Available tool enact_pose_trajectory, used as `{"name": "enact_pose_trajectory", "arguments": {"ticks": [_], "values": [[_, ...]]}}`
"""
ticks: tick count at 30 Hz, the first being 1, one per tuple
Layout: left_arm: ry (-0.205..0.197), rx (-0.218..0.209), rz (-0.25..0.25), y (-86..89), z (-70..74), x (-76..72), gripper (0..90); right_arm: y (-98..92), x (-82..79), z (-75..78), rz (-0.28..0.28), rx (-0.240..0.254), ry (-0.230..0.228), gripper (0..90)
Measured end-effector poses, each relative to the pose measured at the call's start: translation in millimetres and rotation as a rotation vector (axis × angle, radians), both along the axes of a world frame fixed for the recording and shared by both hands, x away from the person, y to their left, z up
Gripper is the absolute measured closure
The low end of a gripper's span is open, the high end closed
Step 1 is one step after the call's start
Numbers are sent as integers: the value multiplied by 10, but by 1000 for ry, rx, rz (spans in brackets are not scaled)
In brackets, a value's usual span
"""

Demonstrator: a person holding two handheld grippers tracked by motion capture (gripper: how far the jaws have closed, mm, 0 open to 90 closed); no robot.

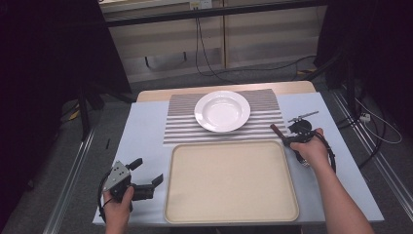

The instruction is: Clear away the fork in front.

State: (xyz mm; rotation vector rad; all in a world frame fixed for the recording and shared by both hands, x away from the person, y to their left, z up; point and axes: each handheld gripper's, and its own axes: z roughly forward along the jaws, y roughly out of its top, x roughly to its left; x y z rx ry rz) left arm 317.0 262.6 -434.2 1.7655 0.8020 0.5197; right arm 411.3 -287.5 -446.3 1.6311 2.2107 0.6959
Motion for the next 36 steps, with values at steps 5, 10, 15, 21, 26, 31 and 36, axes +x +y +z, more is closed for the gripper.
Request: {"name": "enact_pose_trajectory", "arguments": {"ticks": [5, 10, 15, 21, 26, 31, 36], "values": [[-1, -10, 7, 15, 5, -9, 26, -32, -41, -20, -7, 29, -31, 782], [4, -8, 13, 26, -4, 1, 26, -90, -127, -56, -15, 85, -97, 783], [-1, -10, 18, 19, 8, -8, 26, -193, -227, -40, -36, 163, -149, 783], [-3, -7, 14, 13, 9, -17, 26, -314, -447, 49, -50, 246, -246, 783], [2, 7, 1, -8, -2, -24, 26, -356, -666, 105, -57, 321, -342, 783], [4, -10, 1, -24, 5, -14, 26, -351, -806, 187, -48, 362, -408, 783], [0, -9, -3, -62, 12, -3, 26, -330, -943, 260, -48, 410, -501, 784]]}}
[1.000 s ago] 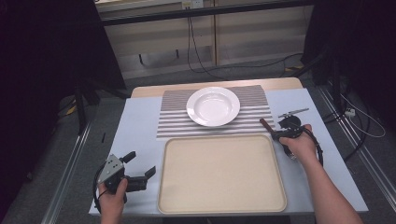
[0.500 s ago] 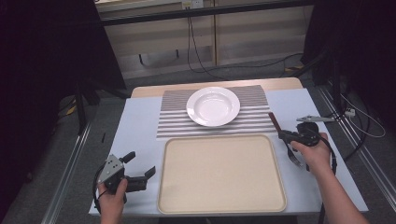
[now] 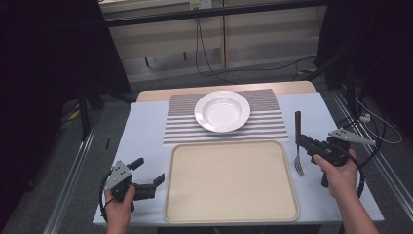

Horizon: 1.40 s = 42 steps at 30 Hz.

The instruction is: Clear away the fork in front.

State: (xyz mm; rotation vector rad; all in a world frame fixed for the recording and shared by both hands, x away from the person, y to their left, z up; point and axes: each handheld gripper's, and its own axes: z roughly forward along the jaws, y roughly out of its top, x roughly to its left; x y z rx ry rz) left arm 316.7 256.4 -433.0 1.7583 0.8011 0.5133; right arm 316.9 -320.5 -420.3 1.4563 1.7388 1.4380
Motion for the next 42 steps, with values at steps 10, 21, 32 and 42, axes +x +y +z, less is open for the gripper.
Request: {"name": "enact_pose_trajectory", "arguments": {"ticks": [10, 21, 32, 42], "values": [[1, 8, -2, -11, -6, 12, 25, 1, -17, -57, 16, 30, -28, 784], [3, 12, -8, -22, -10, 10, 26, 17, -72, -47, 32, 20, -48, 784], [1, 8, -6, -31, -6, 5, 26, -94, -142, -21, 25, 61, -74, 784], [-2, 8, -8, -32, 2, 7, 26, -94, -166, 30, 32, 74, -107, 784]]}}
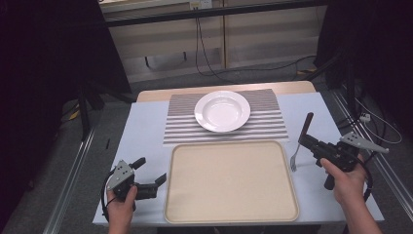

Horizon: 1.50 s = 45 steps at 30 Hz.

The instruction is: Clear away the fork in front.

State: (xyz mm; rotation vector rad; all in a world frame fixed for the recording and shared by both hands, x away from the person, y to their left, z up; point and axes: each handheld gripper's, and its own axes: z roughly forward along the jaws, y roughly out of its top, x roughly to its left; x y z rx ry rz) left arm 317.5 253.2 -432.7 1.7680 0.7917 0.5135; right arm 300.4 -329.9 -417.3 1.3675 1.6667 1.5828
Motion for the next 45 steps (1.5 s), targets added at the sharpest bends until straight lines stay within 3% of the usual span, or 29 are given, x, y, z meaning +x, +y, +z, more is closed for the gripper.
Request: {"name": "enact_pose_trajectory", "arguments": {"ticks": [5, 10, 16, 26, 33, 45], "values": [[3, 0, 0, -1, -3, 0, 26, -1, -6, 13, 2, -1, -14, 784], [3, -5, 1, -12, -4, -2, 26, -25, -48, 37, -12, 10, -70, 784], [-1, -5, 3, -6, 3, -6, 26, -19, -66, 48, -21, 3, -99, 784], [-5, -19, -4, -40, 57, 2, 26, 82, -86, 117, 30, 6, -124, 784], [-14, -33, -47, -181, 192, 20, 26, 249, -96, 158, 77, 20, -154, 784], [-21, -33, -124, -459, 353, 62, 25, 482, -90, 154, 151, 10, -167, 784]]}}
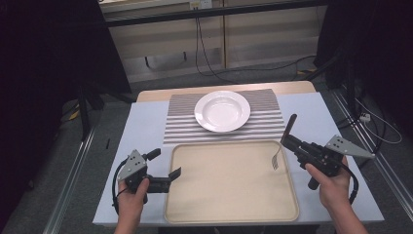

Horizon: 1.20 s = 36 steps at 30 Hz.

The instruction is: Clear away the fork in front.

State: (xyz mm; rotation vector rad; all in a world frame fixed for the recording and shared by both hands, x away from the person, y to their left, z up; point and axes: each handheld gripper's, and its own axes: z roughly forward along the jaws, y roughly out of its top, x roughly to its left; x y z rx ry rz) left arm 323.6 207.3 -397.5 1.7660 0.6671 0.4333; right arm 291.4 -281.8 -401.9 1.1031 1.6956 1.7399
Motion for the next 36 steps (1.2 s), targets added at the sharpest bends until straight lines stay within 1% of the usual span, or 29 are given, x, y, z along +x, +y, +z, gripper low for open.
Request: {"name": "enact_pose_trajectory", "arguments": {"ticks": [3, 5, 6, 8, 9, 11, 13, 16, 18, 23, 26, 29, 31, 33, 35, 36], "values": [[-2, -4, -13, -69, 34, 22, 26, 52, 8, -5, 14, -4, -3, 784], [3, 0, -23, -141, 67, 49, 26, 102, 22, -15, 29, 5, -2, 784], [3, 0, -23, -141, 67, 49, 26, 102, 22, -15, 29, 5, -2, 784], [7, -3, -36, -212, 96, 72, 26, 138, 29, -22, 35, 5, 2, 783], [7, -1, -44, -248, 110, 82, 26, 174, 38, -26, 43, 5, -3, 783], [6, 5, -54, -321, 137, 104, 26, 188, 39, -26, 45, 6, -3, 783], [8, 8, -63, -403, 162, 133, 26, 242, 41, -24, 62, 9, -4, 783], [11, 3, -77, -498, 188, 171, 27, 262, 44, -25, 66, 10, -10, 783], [12, 10, -85, -560, 208, 193, 30, 281, 50, -30, 72, 9, -12, 783], [29, -5, -109, -694, 249, 253, 32, 331, 51, -25, 92, 9, -12, 783], [35, -11, -116, -763, 263, 287, 32, 366, 45, -21, 102, 2, -18, 783], [38, -13, -131, -827, 290, 307, 32, 408, 58, -32, 111, 6, -15, 783], [42, -24, -141, -867, 313, 318, 32, 420, 63, -37, 119, 14, -12, 783], [45, -39, -144, -932, 340, 335, 32, 456, 77, -40, 125, 10, -13, 783], [47, -45, -145, -964, 352, 346, 31, 479, 85, -43, 127, 17, -12, 783], [50, -60, -148, -993, 361, 355, 31, 479, 85, -43, 127, 17, -12, 783]]}}
